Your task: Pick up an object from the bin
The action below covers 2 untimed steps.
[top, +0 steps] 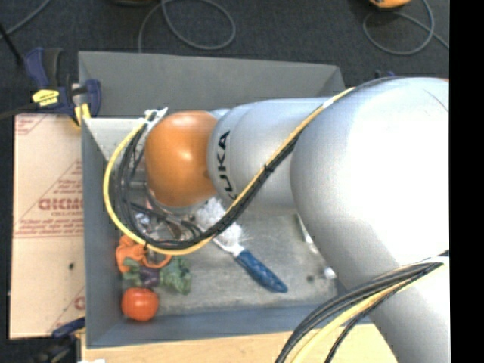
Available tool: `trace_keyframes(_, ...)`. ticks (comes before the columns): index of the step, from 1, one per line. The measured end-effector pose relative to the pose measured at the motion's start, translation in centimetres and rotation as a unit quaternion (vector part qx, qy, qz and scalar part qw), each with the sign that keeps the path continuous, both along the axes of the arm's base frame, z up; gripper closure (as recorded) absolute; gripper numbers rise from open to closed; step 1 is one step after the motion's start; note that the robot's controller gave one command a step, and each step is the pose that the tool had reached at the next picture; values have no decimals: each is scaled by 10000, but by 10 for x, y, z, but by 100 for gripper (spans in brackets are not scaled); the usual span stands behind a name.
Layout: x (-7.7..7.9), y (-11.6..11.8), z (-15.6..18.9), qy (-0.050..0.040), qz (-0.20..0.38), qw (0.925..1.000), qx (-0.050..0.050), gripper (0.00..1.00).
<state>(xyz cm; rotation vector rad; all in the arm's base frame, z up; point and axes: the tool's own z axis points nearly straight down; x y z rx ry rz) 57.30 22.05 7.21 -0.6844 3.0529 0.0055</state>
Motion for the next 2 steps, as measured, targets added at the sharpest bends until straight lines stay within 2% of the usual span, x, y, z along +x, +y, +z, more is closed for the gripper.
trace_keyframes(1,0,0,0,1,-7,10000,0,100)
trace_keyframes(2,-1,2,42,37,-22,10000,-15,100)
